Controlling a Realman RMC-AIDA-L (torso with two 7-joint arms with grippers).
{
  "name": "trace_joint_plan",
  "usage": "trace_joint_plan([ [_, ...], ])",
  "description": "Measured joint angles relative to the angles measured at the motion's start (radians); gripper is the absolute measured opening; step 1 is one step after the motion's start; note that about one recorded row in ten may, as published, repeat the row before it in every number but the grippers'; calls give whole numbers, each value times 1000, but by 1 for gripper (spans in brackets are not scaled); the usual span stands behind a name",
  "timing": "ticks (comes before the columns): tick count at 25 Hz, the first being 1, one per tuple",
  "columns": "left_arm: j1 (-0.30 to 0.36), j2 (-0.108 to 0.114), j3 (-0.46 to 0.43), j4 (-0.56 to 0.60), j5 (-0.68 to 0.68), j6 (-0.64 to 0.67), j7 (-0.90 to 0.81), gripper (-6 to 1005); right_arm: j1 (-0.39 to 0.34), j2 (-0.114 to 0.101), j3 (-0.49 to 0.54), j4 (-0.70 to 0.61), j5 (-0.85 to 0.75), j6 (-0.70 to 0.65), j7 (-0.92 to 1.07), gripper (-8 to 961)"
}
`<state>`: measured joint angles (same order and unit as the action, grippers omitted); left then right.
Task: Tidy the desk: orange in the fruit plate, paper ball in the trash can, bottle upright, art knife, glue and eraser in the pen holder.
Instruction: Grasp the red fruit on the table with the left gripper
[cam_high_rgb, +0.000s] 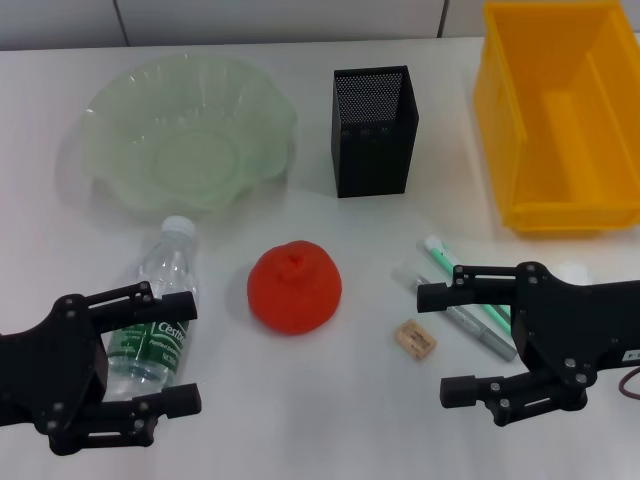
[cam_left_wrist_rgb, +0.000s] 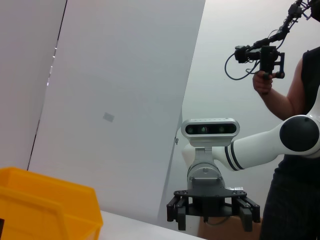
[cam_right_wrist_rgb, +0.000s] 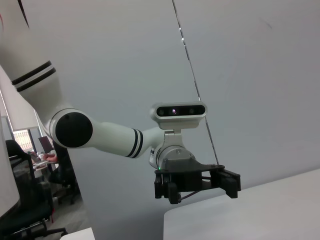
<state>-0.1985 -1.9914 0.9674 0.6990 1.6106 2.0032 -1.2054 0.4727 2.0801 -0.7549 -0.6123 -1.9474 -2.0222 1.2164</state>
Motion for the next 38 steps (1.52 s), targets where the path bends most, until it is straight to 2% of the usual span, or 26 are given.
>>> trace_joint_plan([
  [14,-35,-3,2,1,0,-13,-5,760,-23,-2,20,2,-1,1,0,833],
  [17,-115,-45,9,0,28,-192,-14,752,-65,-13,59,2,-2,18,0,833],
  [22,-115,-45,9,0,28,-192,-14,739,-149,-28,204,1,-7,44,0,834],
  [23,-205,-78,27,-14,125,-356,-25,736,-149,-28,204,1,-7,44,0,834],
  [24,-205,-78,27,-14,125,-356,-25,733,-160,-29,225,1,-8,45,0,834],
  [25,-285,-81,104,-89,153,-526,-27,730,-168,-29,239,1,-8,46,0,834],
  [26,-285,-81,104,-89,153,-526,-27,727,-175,-28,252,1,-9,48,0,834],
  [27,-319,-83,169,-127,155,-635,-27,725,-183,-26,260,3,-9,55,0,834],
  [29,-319,-83,169,-127,155,-635,-27,719,-186,-25,260,4,-10,59,0,834],
  [30,-336,-86,312,-142,148,-812,-32,717,-189,-23,260,5,-10,65,0,834],
  [32,-337,-87,376,-137,141,-858,-47,711,-192,-19,259,6,-11,76,0,834],
  [38,-314,-87,395,-114,117,-843,-45,694,-189,-18,256,11,-12,78,0,833],
])
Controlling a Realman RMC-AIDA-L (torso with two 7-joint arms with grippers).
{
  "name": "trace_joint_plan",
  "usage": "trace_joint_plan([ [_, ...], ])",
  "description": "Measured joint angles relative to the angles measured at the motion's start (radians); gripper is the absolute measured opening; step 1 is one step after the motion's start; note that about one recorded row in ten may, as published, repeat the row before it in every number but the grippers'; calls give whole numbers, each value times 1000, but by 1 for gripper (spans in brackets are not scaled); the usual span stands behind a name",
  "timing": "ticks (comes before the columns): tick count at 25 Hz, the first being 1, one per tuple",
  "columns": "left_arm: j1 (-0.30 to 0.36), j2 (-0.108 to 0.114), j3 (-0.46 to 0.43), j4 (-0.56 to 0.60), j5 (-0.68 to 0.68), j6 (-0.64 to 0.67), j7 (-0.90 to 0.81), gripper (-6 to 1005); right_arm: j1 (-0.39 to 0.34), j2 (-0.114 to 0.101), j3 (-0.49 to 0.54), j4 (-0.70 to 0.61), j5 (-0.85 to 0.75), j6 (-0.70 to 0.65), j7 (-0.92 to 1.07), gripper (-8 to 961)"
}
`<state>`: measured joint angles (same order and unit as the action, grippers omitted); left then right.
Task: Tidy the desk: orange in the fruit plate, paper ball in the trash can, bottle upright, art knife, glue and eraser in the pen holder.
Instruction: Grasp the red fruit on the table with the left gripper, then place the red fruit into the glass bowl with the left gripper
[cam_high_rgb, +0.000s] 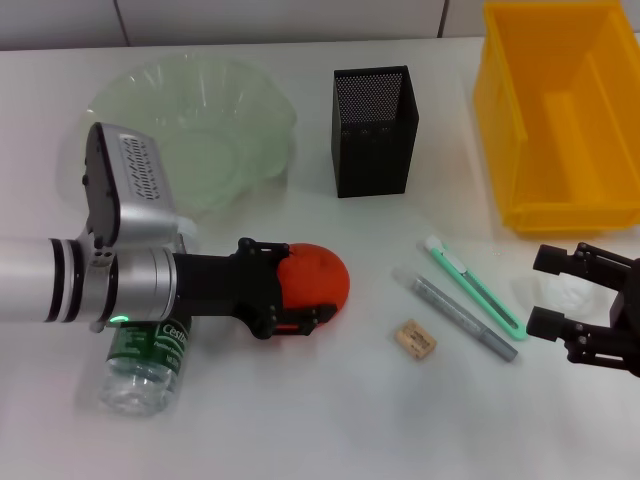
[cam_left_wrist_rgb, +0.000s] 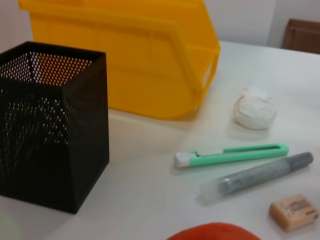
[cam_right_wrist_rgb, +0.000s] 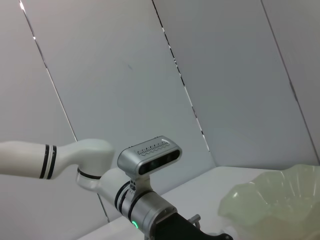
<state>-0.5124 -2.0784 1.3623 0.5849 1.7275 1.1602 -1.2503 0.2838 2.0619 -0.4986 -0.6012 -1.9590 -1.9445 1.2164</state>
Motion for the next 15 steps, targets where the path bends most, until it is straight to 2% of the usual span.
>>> trace_joint_plan([
  [4,25,3,1,30,-24,25,6,652,6,0,-1,1,0,0,0,832],
  [13,35,3,1,37,-59,41,17,489,8,0,1,2,0,10,0,830],
  [15,36,4,-3,41,-61,49,17,480,8,0,1,2,0,10,0,829],
])
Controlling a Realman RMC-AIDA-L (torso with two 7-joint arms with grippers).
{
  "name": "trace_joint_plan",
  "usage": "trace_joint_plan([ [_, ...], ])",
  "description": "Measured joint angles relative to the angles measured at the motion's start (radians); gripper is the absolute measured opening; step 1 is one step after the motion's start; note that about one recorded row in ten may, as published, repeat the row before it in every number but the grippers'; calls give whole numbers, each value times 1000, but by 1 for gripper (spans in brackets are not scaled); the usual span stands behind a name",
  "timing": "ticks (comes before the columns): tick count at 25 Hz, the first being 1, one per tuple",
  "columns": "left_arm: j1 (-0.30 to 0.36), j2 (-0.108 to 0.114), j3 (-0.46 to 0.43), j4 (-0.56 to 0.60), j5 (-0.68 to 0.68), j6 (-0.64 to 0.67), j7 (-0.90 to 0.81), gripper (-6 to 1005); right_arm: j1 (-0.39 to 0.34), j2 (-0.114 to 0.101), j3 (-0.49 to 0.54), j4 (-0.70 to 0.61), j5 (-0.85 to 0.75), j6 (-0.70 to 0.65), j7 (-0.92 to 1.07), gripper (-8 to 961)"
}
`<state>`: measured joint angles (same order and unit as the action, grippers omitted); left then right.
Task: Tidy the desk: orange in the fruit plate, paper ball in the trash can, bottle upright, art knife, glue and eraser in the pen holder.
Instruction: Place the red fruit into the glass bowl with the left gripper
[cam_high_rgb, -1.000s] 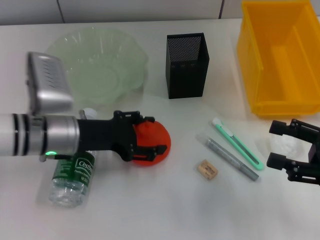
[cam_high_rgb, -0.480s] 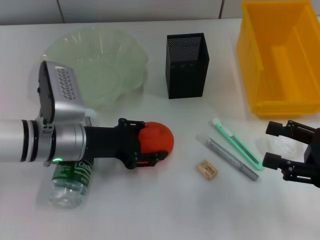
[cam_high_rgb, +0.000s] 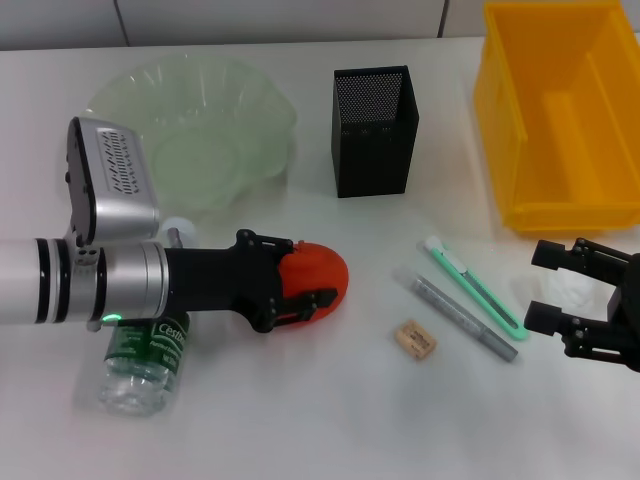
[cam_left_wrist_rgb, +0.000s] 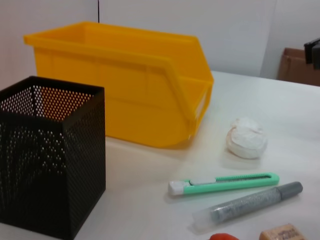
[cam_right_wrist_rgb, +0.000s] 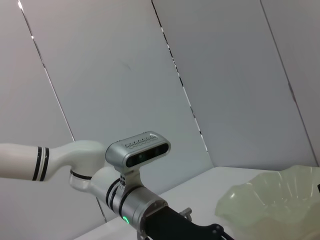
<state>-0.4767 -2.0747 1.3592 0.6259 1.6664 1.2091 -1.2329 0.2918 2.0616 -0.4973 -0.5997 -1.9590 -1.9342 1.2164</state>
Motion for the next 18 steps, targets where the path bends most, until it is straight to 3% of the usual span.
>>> trace_joint_plan([
  [9,35,4,-6,73,-55,35,1,440,1,0,2,0,3,0,0,827],
  [12,39,4,-6,80,-55,35,1,262,1,0,2,0,3,0,0,826],
  [18,68,4,-51,167,-83,111,0,195,4,0,3,0,5,0,0,824],
])
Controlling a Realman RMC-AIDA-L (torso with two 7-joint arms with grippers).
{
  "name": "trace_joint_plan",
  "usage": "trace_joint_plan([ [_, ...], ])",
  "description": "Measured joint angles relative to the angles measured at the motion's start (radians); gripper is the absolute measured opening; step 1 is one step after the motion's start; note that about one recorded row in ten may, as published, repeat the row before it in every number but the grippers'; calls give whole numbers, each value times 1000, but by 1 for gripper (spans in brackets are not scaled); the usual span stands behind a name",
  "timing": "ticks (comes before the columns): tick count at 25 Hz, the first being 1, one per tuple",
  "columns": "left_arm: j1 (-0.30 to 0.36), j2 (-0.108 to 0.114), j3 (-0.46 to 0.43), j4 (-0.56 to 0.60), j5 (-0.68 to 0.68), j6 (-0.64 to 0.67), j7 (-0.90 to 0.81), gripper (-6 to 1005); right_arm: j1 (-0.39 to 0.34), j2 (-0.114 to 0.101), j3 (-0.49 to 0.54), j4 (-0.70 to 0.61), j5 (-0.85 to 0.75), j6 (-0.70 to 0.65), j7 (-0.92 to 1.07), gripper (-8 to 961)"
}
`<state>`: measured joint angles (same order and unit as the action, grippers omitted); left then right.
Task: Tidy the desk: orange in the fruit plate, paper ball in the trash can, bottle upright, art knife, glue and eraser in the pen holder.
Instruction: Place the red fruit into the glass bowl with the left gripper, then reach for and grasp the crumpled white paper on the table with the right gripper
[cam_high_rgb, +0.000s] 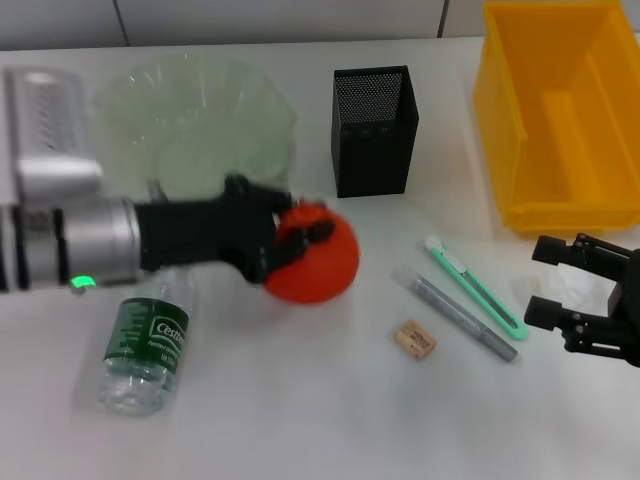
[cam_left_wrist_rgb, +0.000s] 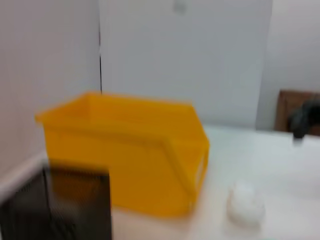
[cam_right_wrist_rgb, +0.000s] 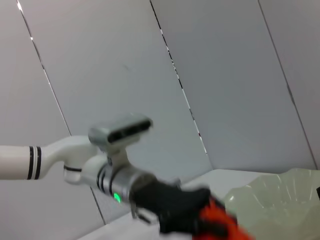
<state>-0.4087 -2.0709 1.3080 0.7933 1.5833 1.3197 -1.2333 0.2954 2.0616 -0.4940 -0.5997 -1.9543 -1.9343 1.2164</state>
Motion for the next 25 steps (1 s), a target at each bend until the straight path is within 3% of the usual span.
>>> trace_joint_plan([
  [3,19,1,-90,95,-33,31,-11,172,9,0,0,2,0,2,0,823],
  [8,-10,1,-259,94,-66,-78,-24,157,18,9,-1,5,0,6,0,822],
  [11,-11,-6,-268,79,-119,-220,-21,158,19,15,-6,12,1,21,0,821],
  [15,-6,-6,-245,0,-255,-271,79,158,29,15,9,60,5,39,-21,819],
  [21,-4,-3,-248,-166,-516,-170,224,364,73,15,106,78,28,41,-52,818],
  [23,-2,-2,-251,-187,-541,-139,231,605,81,11,108,62,46,28,-37,817],
  [25,14,4,-256,-217,-564,-42,232,678,94,-1,108,2,76,-11,20,816],
])
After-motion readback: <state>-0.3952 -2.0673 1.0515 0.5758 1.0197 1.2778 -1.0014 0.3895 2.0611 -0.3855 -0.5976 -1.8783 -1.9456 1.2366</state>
